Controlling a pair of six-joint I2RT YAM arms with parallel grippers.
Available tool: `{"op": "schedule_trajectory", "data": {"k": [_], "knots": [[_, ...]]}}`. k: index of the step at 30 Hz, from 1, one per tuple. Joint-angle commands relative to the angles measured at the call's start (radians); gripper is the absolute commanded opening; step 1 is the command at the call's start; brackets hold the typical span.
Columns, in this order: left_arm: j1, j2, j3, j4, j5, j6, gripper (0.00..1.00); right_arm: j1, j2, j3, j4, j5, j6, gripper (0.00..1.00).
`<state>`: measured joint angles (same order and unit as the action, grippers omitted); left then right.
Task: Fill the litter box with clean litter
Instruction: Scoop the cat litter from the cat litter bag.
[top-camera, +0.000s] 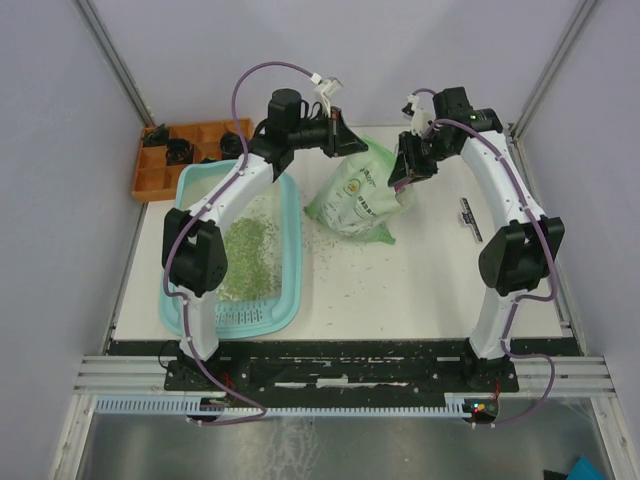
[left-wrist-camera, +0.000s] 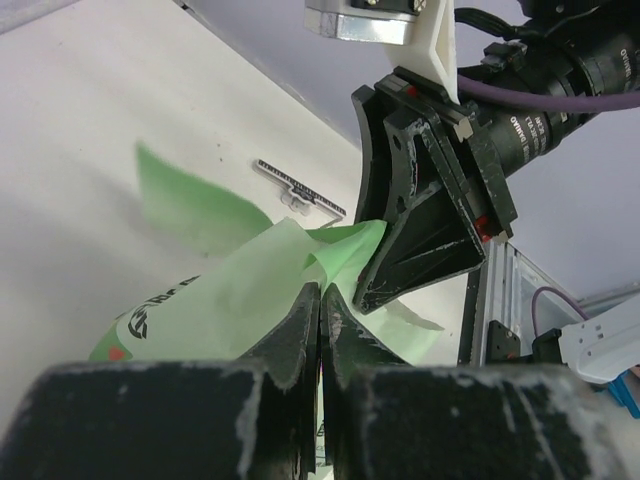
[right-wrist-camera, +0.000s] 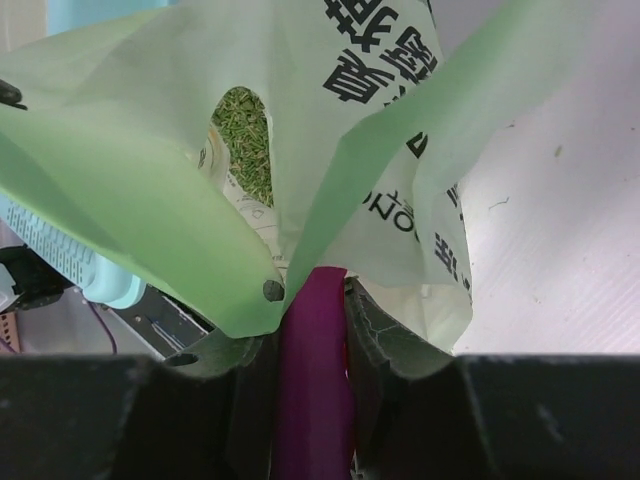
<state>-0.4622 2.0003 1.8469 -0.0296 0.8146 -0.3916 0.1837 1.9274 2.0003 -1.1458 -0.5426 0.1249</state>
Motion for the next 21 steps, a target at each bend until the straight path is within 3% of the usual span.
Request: {"op": "schedule_trajectory", "data": {"k": [1, 13, 21], "knots": [[-0.018, -0.048, 0.115, 0.159, 0.059, -0.061, 0.03, 0.018, 0.001, -0.015, 0.030, 0.117, -0.073, 0.02], [-0.019, 0.009, 0.201, 0.199, 0.061, -0.110, 0.03, 0.101, -0.041, -0.127, 0.120, 0.328, -0.171, 0.02], [-0.019, 0.013, 0.167, 0.189, 0.062, -0.104, 0.03, 0.138, 0.007, -0.236, 0.169, 0.307, -0.162, 0.02]]}}
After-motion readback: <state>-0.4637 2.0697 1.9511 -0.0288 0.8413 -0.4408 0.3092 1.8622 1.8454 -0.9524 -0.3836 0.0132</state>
